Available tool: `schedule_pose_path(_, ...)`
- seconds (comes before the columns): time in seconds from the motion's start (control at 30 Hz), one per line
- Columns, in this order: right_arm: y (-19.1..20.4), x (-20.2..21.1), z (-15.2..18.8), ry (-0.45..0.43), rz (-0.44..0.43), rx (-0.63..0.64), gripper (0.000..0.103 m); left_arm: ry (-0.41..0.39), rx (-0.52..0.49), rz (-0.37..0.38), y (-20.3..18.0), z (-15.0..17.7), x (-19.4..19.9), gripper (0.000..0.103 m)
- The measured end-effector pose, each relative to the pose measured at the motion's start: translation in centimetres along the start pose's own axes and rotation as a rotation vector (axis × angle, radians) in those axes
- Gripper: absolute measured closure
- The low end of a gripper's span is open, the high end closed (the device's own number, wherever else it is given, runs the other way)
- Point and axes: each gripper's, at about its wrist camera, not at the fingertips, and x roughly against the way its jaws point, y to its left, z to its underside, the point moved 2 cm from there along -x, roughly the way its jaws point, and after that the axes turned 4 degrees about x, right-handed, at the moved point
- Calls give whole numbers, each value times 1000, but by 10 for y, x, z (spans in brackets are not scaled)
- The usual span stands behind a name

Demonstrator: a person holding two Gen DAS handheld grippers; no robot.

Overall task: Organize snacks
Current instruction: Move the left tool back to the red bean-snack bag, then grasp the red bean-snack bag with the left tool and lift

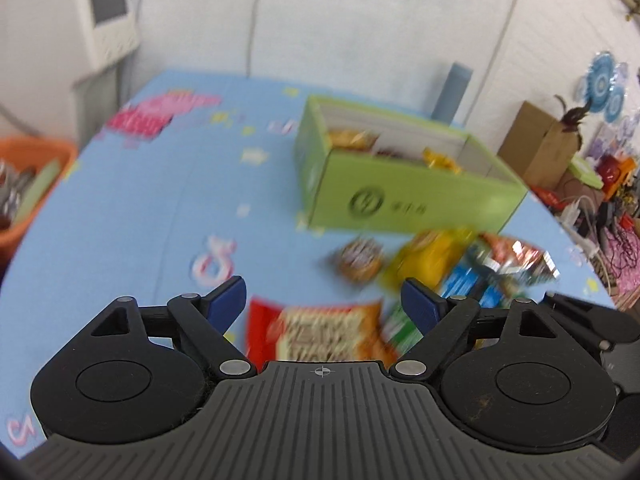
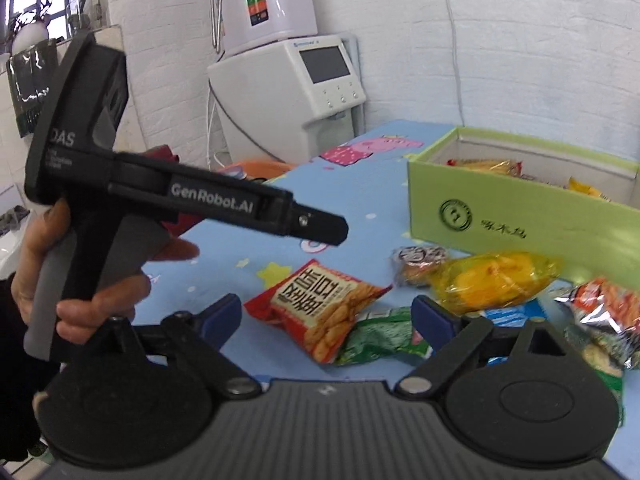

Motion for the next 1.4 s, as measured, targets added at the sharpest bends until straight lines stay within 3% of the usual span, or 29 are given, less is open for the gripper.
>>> schedule_pose_path(0.3, 13, -51, -2, 71, 48, 41, 11, 70, 96, 54, 39, 15, -19, 30)
schedule_pose_path(0.47, 19, -69, -2, 101, 46, 57, 10, 92, 83, 89, 39, 15, -30, 42)
schedule_pose_path(0.5, 22, -71, -2, 109, 42, 64, 10, 99, 86, 108, 39, 17, -29, 50)
schedule_pose_path(0.57, 30, -70, 0, 114, 40, 81, 10, 108, 102, 132, 41, 23, -24, 52)
schedule_pose_path(0.9, 55, -6, 33, 86, 29, -4, 10, 133, 120, 178, 4, 71, 17, 55)
schedule_pose_path(1.17, 28, 56, 66, 60, 172, -86, 10, 155, 12, 244, -74, 89, 9, 56)
schedule_pose_path(1.3, 0, 63, 83, 74, 178, -158, 10, 151, -43, 194, -82, 94, 8, 50)
schedule_pose_path(1.4, -9, 79, 92, 42, 175, -191, 10, 115, -30, 174, -74, 92, 20, 36)
